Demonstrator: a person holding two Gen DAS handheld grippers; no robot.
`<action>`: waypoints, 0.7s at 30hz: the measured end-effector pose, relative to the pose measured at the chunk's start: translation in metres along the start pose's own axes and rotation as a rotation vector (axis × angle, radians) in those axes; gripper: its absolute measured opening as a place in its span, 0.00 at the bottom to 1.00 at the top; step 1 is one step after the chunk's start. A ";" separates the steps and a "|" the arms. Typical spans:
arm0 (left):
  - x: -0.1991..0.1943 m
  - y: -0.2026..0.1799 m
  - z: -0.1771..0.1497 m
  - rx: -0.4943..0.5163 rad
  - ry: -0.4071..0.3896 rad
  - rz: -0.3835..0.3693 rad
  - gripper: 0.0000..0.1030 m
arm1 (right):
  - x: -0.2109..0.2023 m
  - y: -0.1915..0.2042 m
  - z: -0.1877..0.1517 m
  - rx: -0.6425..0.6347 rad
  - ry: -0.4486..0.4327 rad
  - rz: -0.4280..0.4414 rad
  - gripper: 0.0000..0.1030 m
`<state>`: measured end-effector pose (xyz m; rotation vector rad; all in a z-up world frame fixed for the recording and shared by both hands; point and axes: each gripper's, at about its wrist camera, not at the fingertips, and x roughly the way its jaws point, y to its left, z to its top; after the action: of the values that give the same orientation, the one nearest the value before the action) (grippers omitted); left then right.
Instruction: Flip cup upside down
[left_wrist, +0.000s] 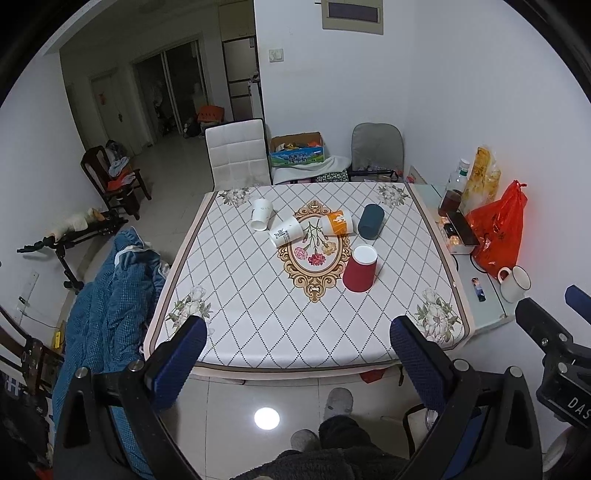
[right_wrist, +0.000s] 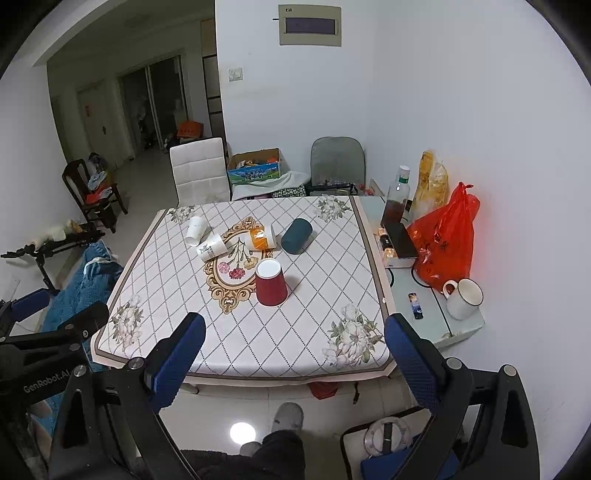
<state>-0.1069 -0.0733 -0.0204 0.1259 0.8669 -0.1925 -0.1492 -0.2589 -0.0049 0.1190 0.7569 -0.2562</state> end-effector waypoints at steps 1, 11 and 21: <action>0.000 0.000 0.000 -0.002 0.000 -0.003 0.99 | 0.001 0.000 0.000 0.001 0.001 0.001 0.96; -0.006 0.002 0.000 0.003 -0.003 -0.014 0.99 | 0.001 -0.002 -0.003 0.001 0.000 0.002 0.96; -0.007 0.001 -0.001 0.005 -0.005 -0.016 0.99 | 0.000 -0.002 -0.005 0.007 0.001 0.006 0.96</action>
<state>-0.1114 -0.0710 -0.0155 0.1229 0.8624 -0.2094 -0.1532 -0.2595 -0.0088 0.1281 0.7567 -0.2530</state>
